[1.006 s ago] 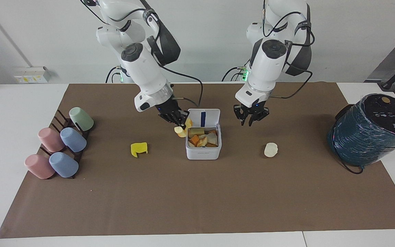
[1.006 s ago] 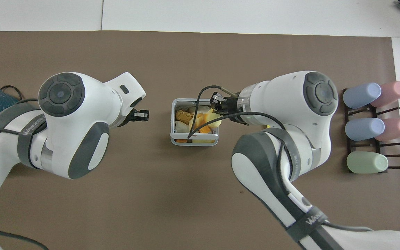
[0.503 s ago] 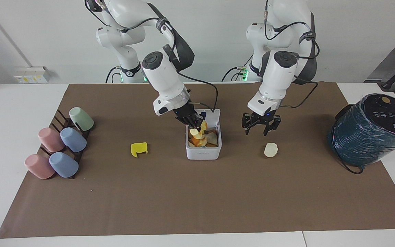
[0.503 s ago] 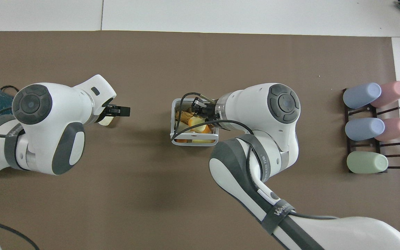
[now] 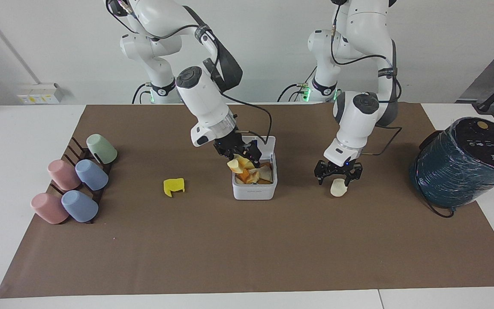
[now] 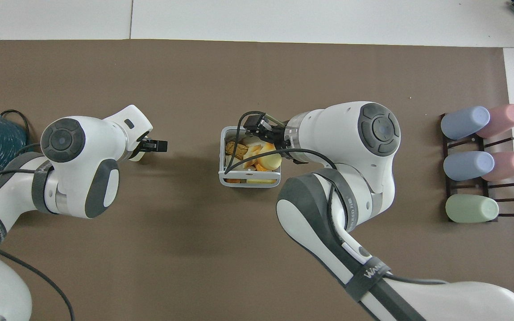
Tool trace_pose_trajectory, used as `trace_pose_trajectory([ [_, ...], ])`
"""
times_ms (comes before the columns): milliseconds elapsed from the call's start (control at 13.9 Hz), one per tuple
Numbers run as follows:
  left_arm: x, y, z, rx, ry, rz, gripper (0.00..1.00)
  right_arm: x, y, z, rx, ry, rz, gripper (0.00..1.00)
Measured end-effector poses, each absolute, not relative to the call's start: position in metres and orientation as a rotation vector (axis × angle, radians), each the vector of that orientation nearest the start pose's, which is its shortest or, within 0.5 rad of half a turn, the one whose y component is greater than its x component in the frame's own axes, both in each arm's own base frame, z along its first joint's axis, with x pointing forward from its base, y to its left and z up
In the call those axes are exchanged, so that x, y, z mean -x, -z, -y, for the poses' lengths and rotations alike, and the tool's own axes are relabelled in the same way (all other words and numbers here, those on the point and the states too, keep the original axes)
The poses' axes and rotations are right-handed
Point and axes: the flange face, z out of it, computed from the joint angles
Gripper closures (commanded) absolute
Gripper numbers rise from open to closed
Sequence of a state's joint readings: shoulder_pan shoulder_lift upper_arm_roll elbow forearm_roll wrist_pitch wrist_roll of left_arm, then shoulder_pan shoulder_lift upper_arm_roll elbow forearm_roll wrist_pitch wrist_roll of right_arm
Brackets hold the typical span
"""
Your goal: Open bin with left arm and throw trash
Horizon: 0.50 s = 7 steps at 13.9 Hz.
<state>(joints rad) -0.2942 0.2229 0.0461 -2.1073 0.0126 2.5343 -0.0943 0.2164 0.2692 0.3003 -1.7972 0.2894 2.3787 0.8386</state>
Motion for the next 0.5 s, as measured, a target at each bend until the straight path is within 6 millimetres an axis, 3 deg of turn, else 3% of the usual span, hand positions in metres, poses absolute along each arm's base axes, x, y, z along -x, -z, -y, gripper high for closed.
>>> trace_pose_trajectory([
  [287,-0.586,-0.301,0.123,3.088,0.359,-0.276,0.00,-0.565,-0.440,-0.335,2.612,0.064,-0.671,0.00],
  [359,-0.587,-0.298,0.119,3.083,0.361,-0.283,0.14,-0.562,-0.441,-0.340,2.604,0.066,-0.678,0.00],
  [503,-0.588,-0.297,0.117,3.079,0.360,-0.289,0.77,-0.562,-0.442,-0.341,2.612,0.082,-0.671,0.00],
])
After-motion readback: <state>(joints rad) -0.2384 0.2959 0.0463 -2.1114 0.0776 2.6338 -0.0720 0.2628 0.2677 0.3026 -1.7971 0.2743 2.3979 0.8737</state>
